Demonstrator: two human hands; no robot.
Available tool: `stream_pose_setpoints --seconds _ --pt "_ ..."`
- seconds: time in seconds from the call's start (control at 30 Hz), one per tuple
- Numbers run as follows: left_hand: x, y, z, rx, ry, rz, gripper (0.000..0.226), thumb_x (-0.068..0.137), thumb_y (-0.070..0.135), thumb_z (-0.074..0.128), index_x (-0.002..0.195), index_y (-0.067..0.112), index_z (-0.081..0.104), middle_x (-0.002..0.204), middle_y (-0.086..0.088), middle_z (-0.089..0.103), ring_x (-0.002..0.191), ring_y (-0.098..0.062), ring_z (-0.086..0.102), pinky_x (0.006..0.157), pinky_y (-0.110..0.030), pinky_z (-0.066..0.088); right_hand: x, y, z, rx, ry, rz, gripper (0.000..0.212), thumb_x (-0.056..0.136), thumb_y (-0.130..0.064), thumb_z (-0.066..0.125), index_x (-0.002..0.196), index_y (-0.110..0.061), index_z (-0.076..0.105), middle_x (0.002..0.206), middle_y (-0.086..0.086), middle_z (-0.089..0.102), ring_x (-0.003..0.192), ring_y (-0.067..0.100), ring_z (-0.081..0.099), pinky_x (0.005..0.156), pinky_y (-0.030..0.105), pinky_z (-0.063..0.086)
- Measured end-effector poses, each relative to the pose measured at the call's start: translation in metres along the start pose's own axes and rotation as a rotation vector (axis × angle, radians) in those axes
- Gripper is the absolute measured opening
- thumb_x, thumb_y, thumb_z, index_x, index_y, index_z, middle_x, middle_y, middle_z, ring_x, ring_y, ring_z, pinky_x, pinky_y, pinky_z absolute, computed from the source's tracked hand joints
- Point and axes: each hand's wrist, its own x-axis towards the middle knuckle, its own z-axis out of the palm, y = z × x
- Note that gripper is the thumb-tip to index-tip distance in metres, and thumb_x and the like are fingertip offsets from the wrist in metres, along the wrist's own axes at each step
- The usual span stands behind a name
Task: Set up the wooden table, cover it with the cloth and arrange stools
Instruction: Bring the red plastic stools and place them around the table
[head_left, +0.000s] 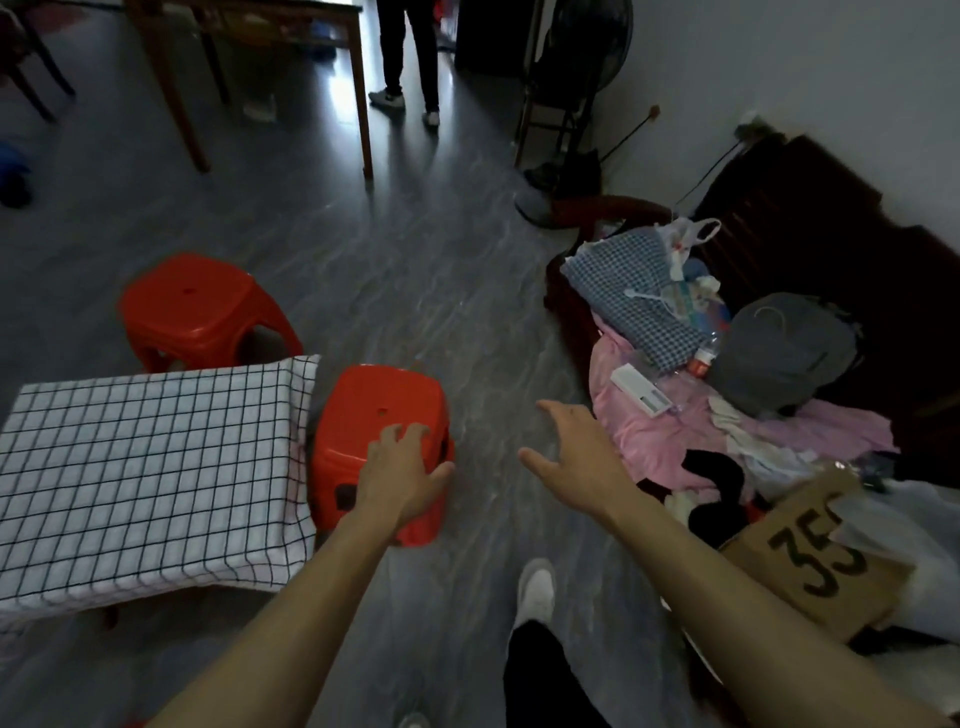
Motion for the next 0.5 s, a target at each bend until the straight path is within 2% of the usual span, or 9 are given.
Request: stream_pose_setpoints --seconds 0.1,0.2,0.33,0.5 --pt "0.044 0.014 0.007 0.012 0.001 -0.043 0.064 0.083 0.048 0.067 0.138 0.023 0.046 0.147 -0.014 0.038 0.128 -0.038 0.041 0.107 -0.045 0.038 0.058 0.019 -0.005 0.038 -0.004 -0.034 0.076 0.082 -0.051 0.067 0.144 -0.017 0.042 0.140 0.013 0.046 0.128 0.031 0.045 0.110 0.041 0.037" --pt "0.091 0.028 0.013 0.055 0.028 -0.105 0.065 0.083 0.048 0.067 0.139 0.022 0.046 0.145 -0.014 0.040 0.126 -0.038 0.043 0.107 -0.044 0.038 0.122 0.036 -0.010 0.074 -0.017 -0.091 0.081 0.076 -0.057 0.061 0.142 -0.012 0.046 0.135 0.017 0.051 0.126 0.033 0.047 0.110 0.039 0.037" --pt "0.165 0.066 0.017 0.050 0.010 -0.233 0.068 0.083 0.051 0.064 0.140 0.020 0.045 0.144 -0.015 0.042 0.127 -0.037 0.043 0.109 -0.042 0.035 0.219 0.054 -0.028 0.116 -0.075 -0.147 0.079 0.082 -0.044 0.070 0.146 -0.007 0.040 0.136 0.021 0.049 0.130 0.034 0.043 0.111 0.037 0.032" --pt "0.246 0.127 0.010 0.069 0.036 -0.189 0.068 0.078 0.051 0.061 0.137 0.019 0.049 0.136 -0.014 0.051 0.127 -0.033 0.044 0.107 -0.038 0.034 0.316 0.051 -0.064 0.082 -0.151 -0.257 0.077 0.086 -0.040 0.069 0.149 -0.012 0.035 0.140 0.017 0.045 0.133 0.032 0.040 0.113 0.038 0.030"
